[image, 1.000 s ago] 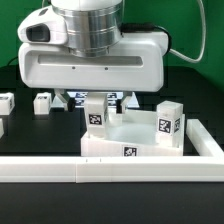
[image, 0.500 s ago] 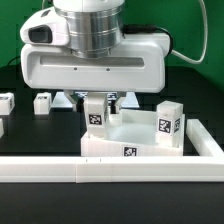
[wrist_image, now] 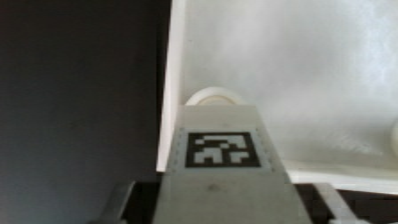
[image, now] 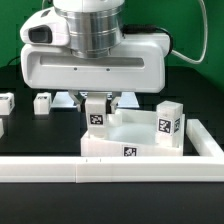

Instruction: Assemble square table

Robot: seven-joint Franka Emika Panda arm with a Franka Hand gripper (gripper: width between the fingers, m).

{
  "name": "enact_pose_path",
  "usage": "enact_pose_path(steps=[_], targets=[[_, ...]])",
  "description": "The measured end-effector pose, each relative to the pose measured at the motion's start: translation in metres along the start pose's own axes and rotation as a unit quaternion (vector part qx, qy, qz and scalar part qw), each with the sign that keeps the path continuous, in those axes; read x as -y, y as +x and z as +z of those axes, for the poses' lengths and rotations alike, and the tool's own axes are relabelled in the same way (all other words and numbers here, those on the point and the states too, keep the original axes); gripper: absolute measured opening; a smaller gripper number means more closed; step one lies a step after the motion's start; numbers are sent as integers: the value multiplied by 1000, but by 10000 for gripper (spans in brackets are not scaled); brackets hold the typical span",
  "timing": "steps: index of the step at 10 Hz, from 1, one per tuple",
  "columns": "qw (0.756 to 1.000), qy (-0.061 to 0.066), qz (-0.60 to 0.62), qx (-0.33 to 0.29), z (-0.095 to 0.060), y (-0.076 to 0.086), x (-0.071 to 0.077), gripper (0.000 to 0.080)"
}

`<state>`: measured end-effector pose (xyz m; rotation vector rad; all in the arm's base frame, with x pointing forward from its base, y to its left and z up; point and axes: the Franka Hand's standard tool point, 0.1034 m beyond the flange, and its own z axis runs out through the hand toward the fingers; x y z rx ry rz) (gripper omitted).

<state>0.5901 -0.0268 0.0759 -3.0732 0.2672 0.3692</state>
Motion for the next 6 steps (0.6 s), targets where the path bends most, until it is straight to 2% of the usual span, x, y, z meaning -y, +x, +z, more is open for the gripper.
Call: enact_pose_path(steps=[1,3,6], targets=[[1000,0,2,-8,0,0,0,288],[998,1,21,-54,3,-15,0,288],[996,1,22,-84,4,-20,2,288]])
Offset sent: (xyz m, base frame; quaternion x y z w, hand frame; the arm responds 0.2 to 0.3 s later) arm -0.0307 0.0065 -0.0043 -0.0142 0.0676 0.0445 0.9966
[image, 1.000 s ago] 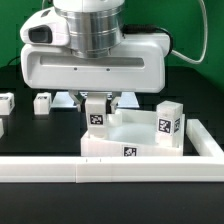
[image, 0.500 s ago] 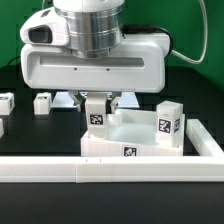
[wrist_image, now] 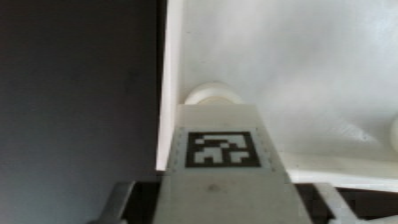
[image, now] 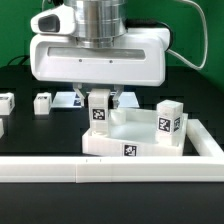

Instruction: Assemble square table

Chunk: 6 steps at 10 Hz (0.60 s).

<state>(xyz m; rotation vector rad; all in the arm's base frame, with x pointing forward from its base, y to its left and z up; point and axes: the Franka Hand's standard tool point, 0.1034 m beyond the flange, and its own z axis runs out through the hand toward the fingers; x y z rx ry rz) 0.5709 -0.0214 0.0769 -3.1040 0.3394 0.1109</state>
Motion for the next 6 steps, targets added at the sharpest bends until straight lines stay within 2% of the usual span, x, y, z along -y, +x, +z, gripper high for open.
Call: enact_pose_path(steps=[5,6], targets=[[1000,0,5,-30,0,0,0,290],[998,4,61,-29,0,0,1,290]])
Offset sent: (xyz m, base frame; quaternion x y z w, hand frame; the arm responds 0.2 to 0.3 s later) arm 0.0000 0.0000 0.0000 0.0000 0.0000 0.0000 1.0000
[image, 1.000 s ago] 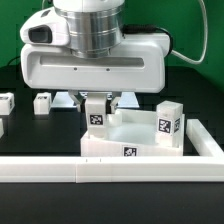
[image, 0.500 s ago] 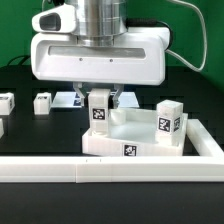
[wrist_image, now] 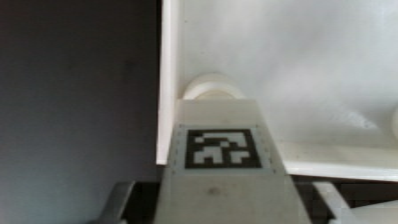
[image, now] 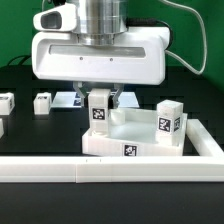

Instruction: Assemble square table

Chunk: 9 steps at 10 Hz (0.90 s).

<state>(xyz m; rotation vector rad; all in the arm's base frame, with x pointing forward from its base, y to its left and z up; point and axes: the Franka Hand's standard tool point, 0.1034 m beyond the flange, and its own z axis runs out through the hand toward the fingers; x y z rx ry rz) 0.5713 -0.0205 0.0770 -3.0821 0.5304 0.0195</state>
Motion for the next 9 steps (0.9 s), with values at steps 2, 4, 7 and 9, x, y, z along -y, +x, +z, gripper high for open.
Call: enact_pose_path(steps=[2,4,7,9], targets=[[998,3,65,1,0,0,1,290],[989,6,151,-4,1,0,2,290],[956,22,293,-15,1,0,9,290],[910,29,413,-12,2,-2,19,290]])
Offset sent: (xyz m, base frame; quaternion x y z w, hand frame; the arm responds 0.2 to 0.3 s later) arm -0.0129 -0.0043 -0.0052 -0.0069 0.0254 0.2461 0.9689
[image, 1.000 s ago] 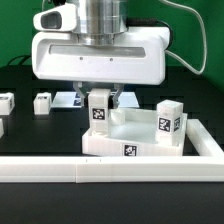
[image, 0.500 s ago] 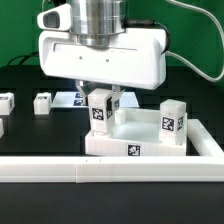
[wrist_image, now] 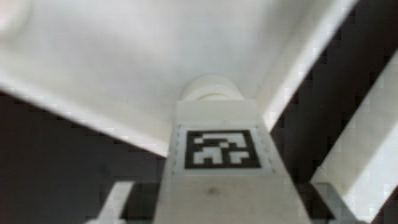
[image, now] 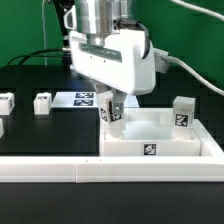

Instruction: Assemble square table

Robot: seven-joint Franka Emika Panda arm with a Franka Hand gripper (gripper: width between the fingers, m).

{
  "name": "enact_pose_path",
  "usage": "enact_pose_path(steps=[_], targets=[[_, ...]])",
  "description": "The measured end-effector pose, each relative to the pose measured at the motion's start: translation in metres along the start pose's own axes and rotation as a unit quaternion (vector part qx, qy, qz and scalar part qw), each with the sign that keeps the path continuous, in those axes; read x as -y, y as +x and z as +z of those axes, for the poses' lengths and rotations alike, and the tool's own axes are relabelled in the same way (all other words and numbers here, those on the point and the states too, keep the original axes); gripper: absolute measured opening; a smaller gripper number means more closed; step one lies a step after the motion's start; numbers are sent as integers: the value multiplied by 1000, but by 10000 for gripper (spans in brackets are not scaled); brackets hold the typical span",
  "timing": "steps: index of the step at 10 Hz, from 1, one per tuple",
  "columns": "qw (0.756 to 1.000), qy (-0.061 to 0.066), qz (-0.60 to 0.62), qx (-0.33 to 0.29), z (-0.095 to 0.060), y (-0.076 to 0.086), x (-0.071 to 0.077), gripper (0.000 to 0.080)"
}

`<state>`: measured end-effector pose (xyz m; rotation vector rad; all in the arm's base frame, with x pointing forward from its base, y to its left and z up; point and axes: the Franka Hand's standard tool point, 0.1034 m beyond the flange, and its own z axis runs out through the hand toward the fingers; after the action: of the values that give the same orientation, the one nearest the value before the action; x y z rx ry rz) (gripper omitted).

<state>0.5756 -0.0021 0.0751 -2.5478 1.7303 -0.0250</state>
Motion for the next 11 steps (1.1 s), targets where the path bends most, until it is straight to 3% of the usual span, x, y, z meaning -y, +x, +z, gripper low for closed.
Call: enact_pose_path(steps=[3,6,7,8,11], targets=[[992,-1,123,0,1,-7,2,290],[993,-1,120,0,2,-10,3,290],[995,-1,98,0,2,-10,3,464],[997,0,77,2,1,-9,3,583],[997,2,-79,2,1,-9,4,645]])
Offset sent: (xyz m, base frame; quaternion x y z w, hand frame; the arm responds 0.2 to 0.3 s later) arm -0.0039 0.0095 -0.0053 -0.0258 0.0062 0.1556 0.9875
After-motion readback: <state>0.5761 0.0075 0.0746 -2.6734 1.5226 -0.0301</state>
